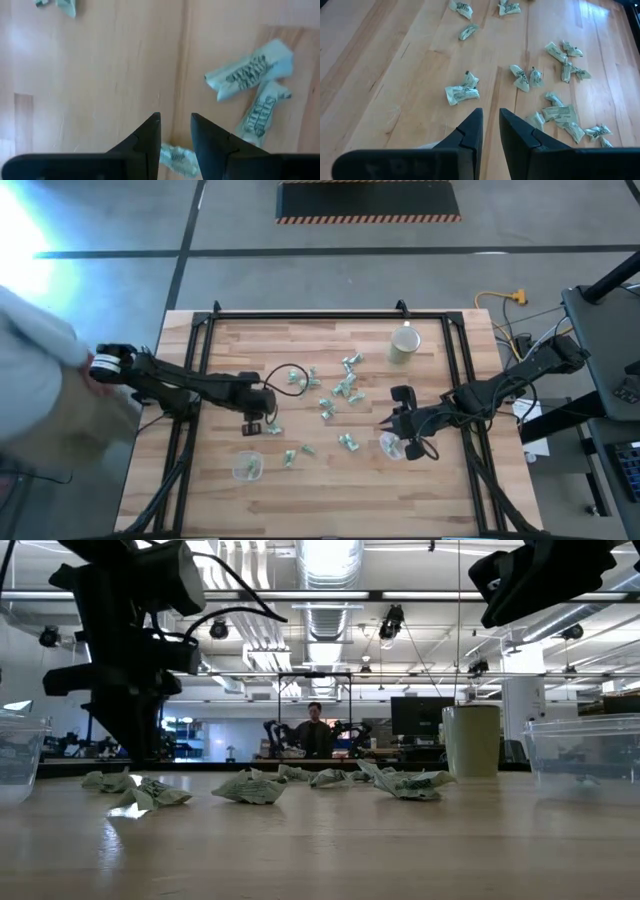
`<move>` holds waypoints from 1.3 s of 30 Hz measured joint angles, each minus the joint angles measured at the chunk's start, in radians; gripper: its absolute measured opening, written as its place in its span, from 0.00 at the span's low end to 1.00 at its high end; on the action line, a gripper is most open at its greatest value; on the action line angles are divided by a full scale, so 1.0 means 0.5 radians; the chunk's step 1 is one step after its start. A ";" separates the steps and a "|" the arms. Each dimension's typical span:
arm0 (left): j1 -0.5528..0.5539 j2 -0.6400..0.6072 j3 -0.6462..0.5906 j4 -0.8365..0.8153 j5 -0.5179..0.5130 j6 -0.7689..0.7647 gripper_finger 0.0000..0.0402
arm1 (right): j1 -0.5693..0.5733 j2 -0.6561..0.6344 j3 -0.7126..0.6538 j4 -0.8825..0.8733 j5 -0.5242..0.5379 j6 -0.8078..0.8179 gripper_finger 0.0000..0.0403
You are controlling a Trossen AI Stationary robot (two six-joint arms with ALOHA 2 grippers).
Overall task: Pick and place Stevia / Truvia into bins
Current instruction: Put the stevia packet into the left transparent container
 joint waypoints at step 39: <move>0.001 0.249 -0.004 -0.199 -0.103 0.235 0.22 | 0.000 0.000 -0.027 0.002 0.002 0.027 0.13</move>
